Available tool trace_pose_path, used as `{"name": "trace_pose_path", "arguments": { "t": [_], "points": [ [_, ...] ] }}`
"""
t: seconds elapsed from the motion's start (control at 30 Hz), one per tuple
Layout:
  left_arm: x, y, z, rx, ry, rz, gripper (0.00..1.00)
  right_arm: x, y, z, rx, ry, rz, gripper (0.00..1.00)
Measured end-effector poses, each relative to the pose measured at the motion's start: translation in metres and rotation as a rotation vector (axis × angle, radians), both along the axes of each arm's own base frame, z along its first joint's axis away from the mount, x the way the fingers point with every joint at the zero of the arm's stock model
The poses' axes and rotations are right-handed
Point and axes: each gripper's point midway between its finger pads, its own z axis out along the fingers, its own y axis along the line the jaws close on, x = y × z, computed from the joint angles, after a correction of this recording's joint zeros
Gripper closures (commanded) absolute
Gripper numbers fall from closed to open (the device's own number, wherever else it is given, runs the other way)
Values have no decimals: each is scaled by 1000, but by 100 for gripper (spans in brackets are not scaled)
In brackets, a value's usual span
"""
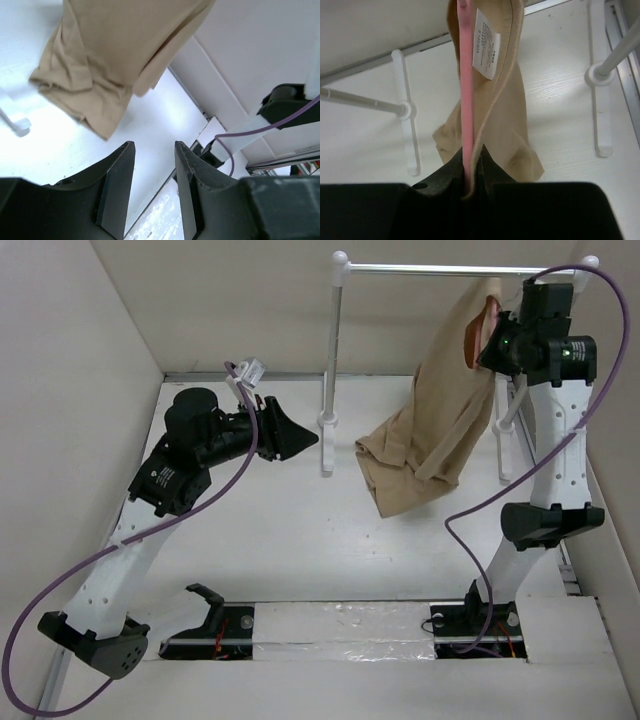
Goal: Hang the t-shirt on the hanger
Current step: Place the hanger at the clothesline.
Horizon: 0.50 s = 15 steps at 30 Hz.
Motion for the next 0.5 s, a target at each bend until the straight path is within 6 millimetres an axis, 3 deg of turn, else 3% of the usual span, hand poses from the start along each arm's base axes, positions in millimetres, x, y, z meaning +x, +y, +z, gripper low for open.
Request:
{"name": "trace_pose_path", "arguments": {
  "t": [0.23, 0.5],
  "points": [
    [4, 5, -30, 65, 56, 36, 65, 3, -49, 8, 37, -34, -104, 100],
    [5, 6, -37, 73, 76, 43, 65, 21, -75, 19, 89, -100, -131, 100]
  ]
}}
